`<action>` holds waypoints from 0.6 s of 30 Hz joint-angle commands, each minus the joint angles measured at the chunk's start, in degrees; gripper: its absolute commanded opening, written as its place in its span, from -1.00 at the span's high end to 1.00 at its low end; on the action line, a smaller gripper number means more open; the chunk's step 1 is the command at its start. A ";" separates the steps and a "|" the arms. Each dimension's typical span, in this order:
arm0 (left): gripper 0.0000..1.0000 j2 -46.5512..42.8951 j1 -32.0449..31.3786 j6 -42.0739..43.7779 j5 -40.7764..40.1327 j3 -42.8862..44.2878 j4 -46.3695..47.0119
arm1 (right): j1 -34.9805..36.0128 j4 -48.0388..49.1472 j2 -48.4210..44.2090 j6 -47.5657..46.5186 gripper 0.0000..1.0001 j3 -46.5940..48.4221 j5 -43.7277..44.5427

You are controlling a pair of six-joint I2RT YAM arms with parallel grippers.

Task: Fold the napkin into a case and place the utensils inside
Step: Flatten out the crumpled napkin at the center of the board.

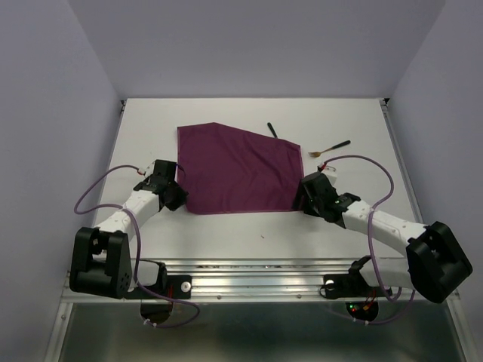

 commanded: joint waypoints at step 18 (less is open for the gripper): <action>1.00 -7.71 0.35 -2.61 -9.72 2.89 -5.46 | -0.45 3.76 4.47 0.76 -0.48 -1.05 -3.62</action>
